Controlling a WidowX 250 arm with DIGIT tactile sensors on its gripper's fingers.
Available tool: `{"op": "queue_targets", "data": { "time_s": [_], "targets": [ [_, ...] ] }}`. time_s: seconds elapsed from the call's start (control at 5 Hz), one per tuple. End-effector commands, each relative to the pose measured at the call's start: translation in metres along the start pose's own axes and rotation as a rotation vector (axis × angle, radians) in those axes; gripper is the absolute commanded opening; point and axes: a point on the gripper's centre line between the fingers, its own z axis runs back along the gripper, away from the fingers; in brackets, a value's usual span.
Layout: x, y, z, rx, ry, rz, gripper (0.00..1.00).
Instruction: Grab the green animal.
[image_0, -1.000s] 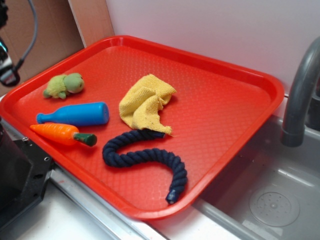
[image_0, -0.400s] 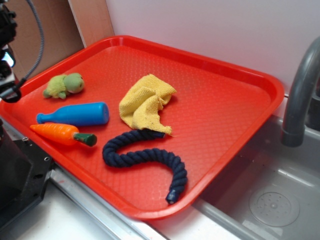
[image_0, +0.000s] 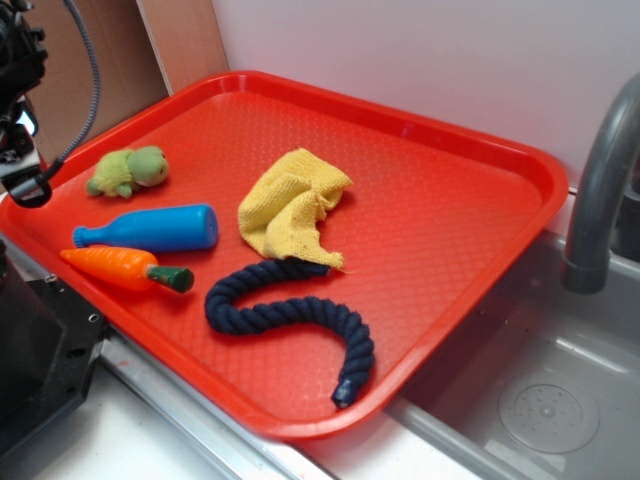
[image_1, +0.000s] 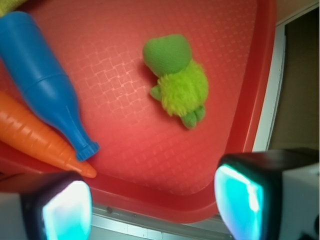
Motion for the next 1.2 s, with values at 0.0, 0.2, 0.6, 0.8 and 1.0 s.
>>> {"op": "queue_targets", "data": {
  "time_s": [0.0,0.2,0.6,0.8,1.0],
  "targets": [
    [0.019,0.034,-0.004,0.017,-0.006,-0.001,1.00],
    [0.032,0.036,-0.015,0.006,-0.035,-0.064,1.00],
    [0.073,0.043,-0.060,-0.025,-0.004,-0.126,1.00],
    [0.090,0.042,-0.077,-0.020,0.018,-0.137,0.94],
    [0.087,0.045,-0.085,-0.085,-0.010,-0.117,0.00]
  ]
}}
